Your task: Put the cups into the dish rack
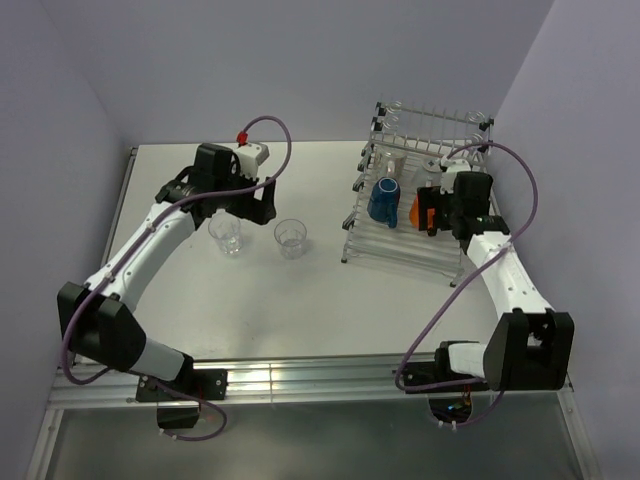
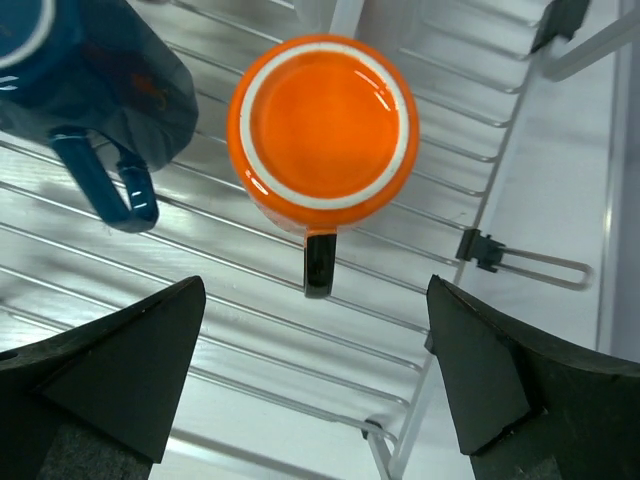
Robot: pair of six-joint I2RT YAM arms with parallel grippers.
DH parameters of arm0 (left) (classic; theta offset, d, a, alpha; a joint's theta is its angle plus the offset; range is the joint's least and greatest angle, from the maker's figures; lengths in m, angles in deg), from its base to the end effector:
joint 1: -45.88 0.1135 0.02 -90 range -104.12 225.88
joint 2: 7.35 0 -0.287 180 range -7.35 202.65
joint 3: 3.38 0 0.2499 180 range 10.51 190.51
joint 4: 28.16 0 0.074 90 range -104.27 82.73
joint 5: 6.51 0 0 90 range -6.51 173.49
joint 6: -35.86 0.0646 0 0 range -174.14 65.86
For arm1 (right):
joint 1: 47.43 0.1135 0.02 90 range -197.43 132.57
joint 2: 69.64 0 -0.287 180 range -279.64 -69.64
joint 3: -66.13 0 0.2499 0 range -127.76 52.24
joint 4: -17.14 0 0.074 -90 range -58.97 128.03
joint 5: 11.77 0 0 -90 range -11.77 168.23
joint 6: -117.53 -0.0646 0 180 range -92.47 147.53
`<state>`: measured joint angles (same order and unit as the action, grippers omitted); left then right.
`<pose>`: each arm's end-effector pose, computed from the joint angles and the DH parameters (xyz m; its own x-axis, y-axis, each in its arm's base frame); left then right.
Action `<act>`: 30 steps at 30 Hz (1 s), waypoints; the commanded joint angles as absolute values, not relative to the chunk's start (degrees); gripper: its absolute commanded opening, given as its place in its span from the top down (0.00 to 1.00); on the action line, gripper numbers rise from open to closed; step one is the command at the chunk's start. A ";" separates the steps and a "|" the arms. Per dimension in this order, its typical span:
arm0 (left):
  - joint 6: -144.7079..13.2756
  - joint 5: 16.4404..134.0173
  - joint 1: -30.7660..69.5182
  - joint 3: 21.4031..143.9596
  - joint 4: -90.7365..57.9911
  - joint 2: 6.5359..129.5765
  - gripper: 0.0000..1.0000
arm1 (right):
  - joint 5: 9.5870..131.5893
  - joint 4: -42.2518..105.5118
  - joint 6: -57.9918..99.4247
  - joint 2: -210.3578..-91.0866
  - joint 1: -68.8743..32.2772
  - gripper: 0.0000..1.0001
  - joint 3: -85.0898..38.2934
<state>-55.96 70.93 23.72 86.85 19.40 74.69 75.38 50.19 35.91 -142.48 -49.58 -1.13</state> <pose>0.3036 -0.1388 0.3464 -0.6038 0.2124 -0.7683 0.5049 0.8477 -0.1624 0.2922 -0.0078 0.2769 -0.6170 -0.1225 -0.7774 -0.0922 0.9923 -0.0831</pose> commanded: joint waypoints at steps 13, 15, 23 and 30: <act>-48.42 65.12 23.38 99.37 29.41 92.22 0.21 | 70.50 56.78 33.95 -133.10 -49.71 0.00 -11.04; -48.25 65.38 23.20 100.07 29.32 94.16 0.21 | 67.70 57.40 33.51 -132.92 -49.71 0.00 -11.74; -48.33 65.91 21.97 103.67 30.12 100.83 0.23 | 63.29 59.33 34.21 -133.54 -49.71 0.00 -13.50; -50.62 69.33 20.65 107.01 29.32 105.50 0.26 | 61.27 60.12 33.42 -133.80 -49.71 0.00 -14.38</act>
<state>-49.47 67.35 21.45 103.96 29.72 104.52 63.05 59.90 34.14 -134.13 -49.58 -10.77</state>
